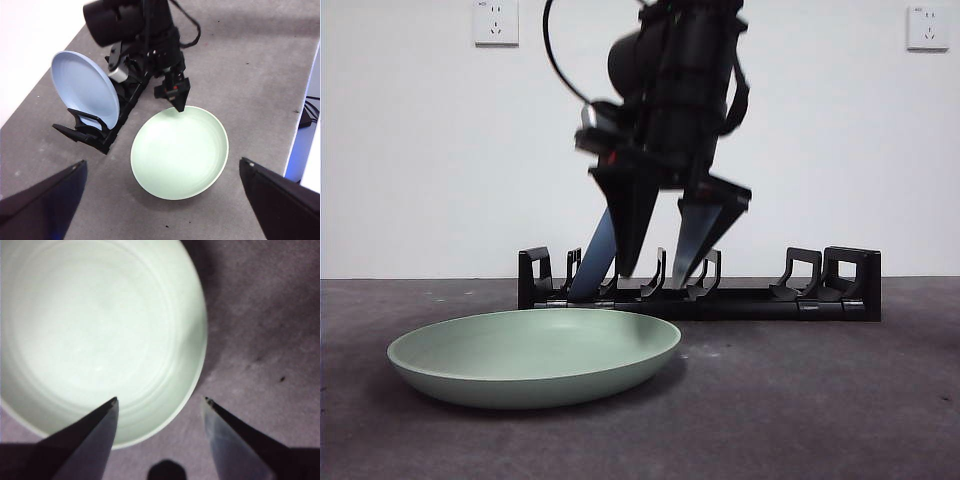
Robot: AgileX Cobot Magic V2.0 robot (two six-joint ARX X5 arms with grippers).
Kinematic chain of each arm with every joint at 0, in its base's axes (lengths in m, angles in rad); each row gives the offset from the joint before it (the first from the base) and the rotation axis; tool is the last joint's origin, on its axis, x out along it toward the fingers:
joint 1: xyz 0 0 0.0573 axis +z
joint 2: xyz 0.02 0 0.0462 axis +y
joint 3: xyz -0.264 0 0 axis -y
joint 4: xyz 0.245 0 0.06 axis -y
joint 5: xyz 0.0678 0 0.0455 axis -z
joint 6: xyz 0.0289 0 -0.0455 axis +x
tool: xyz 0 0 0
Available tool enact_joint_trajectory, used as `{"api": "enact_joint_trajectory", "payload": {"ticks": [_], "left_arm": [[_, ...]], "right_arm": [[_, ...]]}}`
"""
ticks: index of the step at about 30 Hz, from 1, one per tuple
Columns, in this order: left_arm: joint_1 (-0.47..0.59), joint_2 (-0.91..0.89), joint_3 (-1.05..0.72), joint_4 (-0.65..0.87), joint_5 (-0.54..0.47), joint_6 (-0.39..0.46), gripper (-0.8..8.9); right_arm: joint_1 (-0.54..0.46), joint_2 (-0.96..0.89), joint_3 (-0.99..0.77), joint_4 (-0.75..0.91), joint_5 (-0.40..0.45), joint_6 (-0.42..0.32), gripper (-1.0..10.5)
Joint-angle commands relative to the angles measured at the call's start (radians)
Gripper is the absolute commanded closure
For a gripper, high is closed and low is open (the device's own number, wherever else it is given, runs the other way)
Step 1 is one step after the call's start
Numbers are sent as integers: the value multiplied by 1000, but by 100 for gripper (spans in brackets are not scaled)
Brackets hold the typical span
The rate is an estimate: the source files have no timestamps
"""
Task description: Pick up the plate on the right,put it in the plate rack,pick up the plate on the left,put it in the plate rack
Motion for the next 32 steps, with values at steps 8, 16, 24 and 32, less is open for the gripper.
{"api": "enact_joint_trajectory", "payload": {"ticks": [8, 16, 24, 32], "left_arm": [[-31, 11, 3, -7, 3, 11, 301], [-72, 39, 3, -9, -14, 12, 301], [-122, 72, 3, -9, -19, 12, 301], [-148, 95, 3, -11, -19, 12, 301]], "right_arm": [[-1, 76, -8, 61, 11, 14, 662], [-1, 93, -47, 126, 10, 23, 663], [-3, 93, -126, 180, 7, 31, 777], [-3, 91, -125, 177, 7, 29, 962]]}}
